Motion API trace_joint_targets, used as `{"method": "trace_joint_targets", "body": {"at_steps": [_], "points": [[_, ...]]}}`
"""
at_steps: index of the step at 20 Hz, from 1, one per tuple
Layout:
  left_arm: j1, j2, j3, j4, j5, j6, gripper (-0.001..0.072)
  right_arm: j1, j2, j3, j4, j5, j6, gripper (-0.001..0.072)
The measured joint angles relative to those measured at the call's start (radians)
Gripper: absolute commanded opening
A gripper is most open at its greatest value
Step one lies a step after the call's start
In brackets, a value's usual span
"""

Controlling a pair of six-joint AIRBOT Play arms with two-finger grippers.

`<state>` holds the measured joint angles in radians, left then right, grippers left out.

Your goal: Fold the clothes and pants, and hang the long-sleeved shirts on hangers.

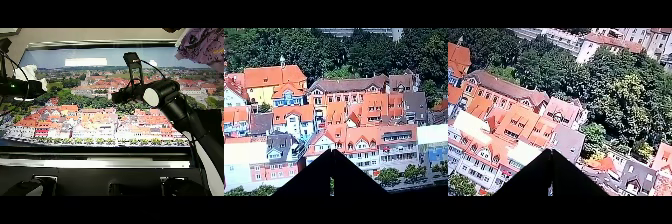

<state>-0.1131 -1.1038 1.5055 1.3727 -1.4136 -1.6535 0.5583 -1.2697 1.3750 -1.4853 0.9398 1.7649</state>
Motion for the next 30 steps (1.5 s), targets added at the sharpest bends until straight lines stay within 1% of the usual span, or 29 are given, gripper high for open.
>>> {"method": "trace_joint_targets", "body": {"at_steps": [24,25,26,27,28,30], "points": [[0.000,0.000,0.000,0.000,0.000,0.000,0.0020,0.000,0.000,0.000,-0.001,0.000,0.000,0.0031],[0.000,0.000,0.000,0.000,0.000,0.000,0.0138,0.000,0.000,0.000,-0.001,0.000,0.000,0.0031],[0.000,0.000,0.000,0.000,0.000,0.000,0.0478,0.000,0.000,0.000,-0.001,0.000,0.000,0.0031],[0.000,-0.002,0.000,0.002,0.000,-0.007,0.0720,0.000,0.000,0.000,-0.001,0.000,0.000,0.0031],[0.000,-0.005,0.000,0.011,0.000,-0.027,0.0720,0.000,0.000,0.000,-0.001,0.000,0.000,0.0031],[0.012,-0.020,0.000,0.080,0.013,-0.093,0.0720,0.000,0.000,0.000,-0.001,0.000,0.000,0.0031]]}}
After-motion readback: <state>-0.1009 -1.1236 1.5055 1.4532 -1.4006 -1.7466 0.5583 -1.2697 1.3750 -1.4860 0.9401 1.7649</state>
